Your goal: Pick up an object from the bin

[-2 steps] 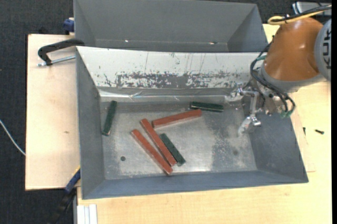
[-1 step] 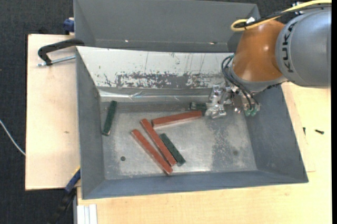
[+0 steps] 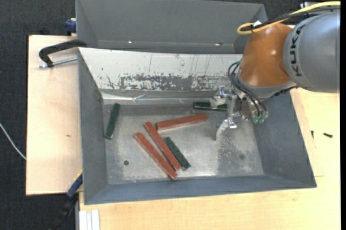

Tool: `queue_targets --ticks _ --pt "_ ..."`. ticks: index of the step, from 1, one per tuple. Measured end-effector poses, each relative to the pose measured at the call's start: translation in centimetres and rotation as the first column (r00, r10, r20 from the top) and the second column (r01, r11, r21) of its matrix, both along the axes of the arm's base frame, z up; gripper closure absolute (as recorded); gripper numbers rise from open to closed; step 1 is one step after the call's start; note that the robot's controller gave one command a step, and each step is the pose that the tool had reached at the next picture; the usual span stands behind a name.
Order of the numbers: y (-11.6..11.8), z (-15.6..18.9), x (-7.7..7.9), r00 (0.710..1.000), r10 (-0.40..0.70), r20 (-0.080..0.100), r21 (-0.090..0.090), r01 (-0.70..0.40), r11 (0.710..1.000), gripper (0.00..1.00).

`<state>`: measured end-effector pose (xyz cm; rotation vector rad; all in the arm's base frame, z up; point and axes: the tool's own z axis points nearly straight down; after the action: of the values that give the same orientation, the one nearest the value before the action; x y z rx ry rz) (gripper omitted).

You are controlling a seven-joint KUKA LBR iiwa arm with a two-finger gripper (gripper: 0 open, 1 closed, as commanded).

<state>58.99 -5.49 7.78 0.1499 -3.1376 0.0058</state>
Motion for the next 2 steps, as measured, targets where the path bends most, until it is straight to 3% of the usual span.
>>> queue_targets --ticks 1,2 --pt "0.0 0.0 0.0 1.0 0.0 0.0 0.0 0.0 1.0 0.0" --pt "7.1 0.0 -1.1 0.998 -0.066 -0.006 0.001 0.066 0.998 1.0"
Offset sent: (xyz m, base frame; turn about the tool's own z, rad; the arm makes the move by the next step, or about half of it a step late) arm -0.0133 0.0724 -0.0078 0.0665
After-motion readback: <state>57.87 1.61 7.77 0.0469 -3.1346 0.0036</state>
